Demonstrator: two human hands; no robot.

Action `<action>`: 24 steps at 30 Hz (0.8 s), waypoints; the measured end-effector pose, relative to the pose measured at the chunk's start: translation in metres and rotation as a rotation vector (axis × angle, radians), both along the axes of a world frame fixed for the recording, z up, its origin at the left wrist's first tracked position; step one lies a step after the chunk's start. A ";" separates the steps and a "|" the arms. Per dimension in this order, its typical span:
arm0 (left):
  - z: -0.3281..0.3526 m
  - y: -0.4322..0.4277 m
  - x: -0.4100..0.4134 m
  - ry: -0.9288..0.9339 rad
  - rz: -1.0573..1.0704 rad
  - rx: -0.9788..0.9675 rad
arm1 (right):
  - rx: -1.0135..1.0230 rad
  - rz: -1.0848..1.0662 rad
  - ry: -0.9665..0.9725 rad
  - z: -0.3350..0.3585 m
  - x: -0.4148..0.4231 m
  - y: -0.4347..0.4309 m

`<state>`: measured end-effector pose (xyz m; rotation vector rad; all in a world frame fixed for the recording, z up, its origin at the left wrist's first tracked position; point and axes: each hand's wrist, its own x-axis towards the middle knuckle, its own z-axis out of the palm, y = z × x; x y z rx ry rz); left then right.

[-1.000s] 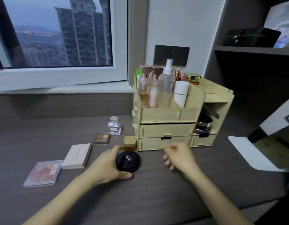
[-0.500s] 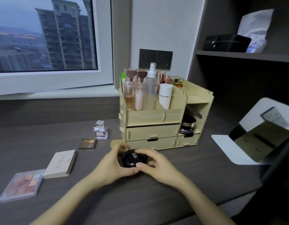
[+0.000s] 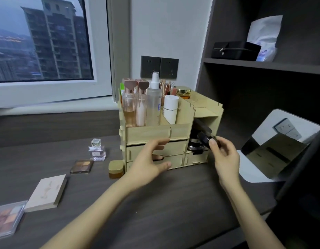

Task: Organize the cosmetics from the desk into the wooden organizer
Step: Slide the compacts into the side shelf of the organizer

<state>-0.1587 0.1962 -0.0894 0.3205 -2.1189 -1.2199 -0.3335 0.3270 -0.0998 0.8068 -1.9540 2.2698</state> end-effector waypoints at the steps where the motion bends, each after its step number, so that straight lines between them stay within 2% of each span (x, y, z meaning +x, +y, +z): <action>1: -0.001 -0.004 0.002 0.006 0.045 -0.029 | 0.056 -0.054 0.023 0.000 -0.009 -0.007; 4: -0.005 -0.015 0.007 0.020 0.142 -0.093 | 0.252 -0.169 0.184 -0.002 -0.029 -0.031; 6: -0.007 -0.019 0.010 0.022 0.167 -0.120 | 0.307 -0.215 0.291 -0.004 -0.038 -0.045; 12: -0.008 -0.029 0.018 0.030 0.194 -0.122 | 0.470 -0.387 0.424 -0.010 -0.049 -0.061; 18: -0.009 -0.028 0.020 0.026 0.194 -0.114 | 0.515 -0.313 0.513 -0.009 -0.053 -0.056; 24: -0.009 -0.030 0.028 0.033 0.209 -0.119 | 0.646 -0.271 0.545 -0.007 -0.057 -0.056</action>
